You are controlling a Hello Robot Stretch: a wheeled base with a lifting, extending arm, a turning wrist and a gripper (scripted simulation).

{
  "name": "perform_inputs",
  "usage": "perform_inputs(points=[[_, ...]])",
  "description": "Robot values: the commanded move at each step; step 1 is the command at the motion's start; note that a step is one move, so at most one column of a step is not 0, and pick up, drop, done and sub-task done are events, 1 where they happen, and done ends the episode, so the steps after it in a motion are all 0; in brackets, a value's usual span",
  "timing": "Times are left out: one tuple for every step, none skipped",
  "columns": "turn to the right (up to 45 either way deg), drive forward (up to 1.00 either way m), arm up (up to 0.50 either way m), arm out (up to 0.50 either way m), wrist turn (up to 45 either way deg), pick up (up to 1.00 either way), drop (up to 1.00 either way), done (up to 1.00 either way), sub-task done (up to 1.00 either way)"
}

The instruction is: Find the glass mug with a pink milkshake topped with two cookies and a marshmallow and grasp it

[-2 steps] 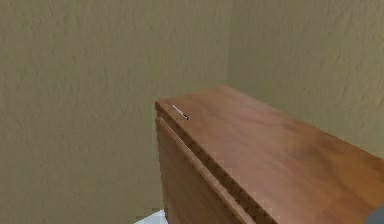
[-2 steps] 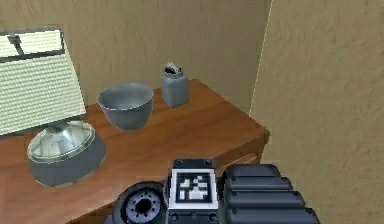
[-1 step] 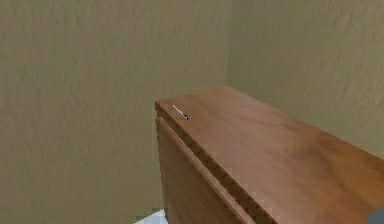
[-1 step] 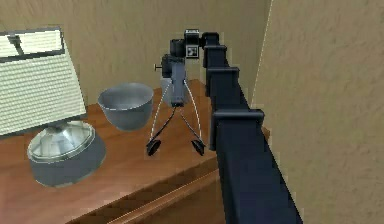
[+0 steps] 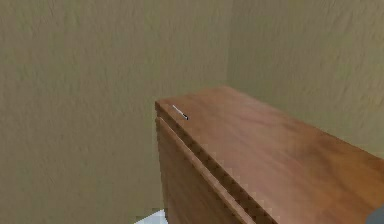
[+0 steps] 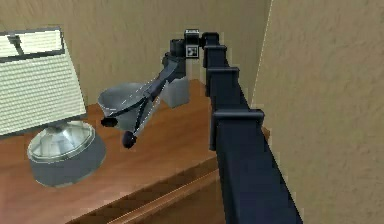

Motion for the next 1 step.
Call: perform_inputs(points=[[0.0, 0.00, 0.00, 0.00, 45.0, 0.00, 0.00, 0.00, 0.00]])
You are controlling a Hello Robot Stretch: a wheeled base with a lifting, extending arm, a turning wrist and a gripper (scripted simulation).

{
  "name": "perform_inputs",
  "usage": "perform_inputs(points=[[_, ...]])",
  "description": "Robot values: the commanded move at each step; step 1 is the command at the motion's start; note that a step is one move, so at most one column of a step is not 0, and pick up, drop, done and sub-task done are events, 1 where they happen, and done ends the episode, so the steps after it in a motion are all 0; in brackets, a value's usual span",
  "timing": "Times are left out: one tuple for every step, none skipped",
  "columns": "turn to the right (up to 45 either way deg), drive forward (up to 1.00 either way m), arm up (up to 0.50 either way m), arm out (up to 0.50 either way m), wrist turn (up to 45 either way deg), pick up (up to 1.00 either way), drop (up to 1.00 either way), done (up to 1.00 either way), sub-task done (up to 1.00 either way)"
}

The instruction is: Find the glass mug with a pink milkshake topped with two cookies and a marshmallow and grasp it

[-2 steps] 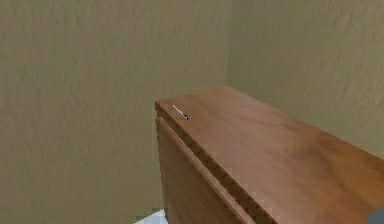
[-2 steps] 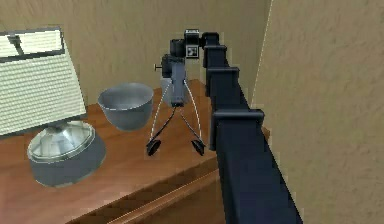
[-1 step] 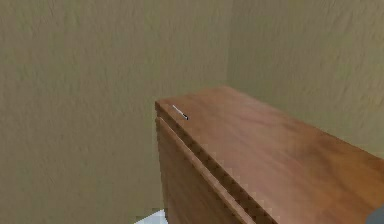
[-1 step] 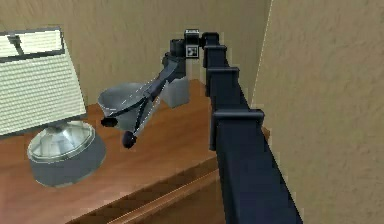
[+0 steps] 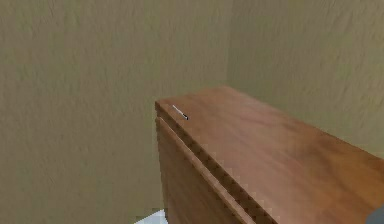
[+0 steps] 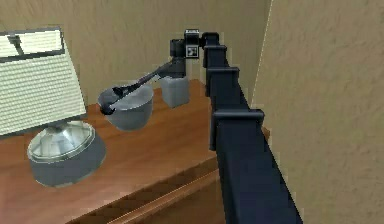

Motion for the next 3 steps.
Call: perform_inputs(points=[[0.0, 0.00, 0.00, 0.00, 45.0, 0.00, 0.00, 0.00, 0.00], [0.0, 0.00, 0.00, 0.00, 30.0, 0.00, 0.00, 0.00, 0.00], [0.0, 0.00, 0.00, 0.00, 0.0, 1.00, 0.00, 0.00, 0.00]])
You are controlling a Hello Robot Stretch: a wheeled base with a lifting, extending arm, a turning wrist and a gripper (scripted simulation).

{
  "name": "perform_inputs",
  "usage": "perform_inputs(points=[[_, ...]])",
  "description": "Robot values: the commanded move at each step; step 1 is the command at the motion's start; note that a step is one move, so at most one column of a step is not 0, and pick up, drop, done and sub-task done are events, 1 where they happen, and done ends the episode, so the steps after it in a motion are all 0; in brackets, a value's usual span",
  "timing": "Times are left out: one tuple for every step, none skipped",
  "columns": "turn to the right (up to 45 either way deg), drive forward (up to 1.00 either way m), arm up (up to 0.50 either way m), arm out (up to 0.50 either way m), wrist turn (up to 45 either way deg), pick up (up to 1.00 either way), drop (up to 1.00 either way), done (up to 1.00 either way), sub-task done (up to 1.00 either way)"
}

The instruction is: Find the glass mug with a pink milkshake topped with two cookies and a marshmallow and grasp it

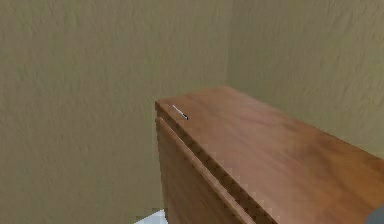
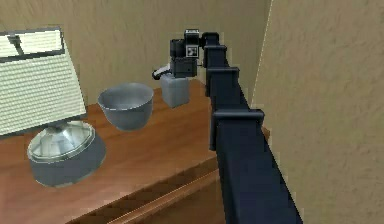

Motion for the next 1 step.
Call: perform_inputs(points=[[0.0, 0.00, 0.00, 0.00, 0.0, 0.00, 0.00, 1.00, 0.00]])
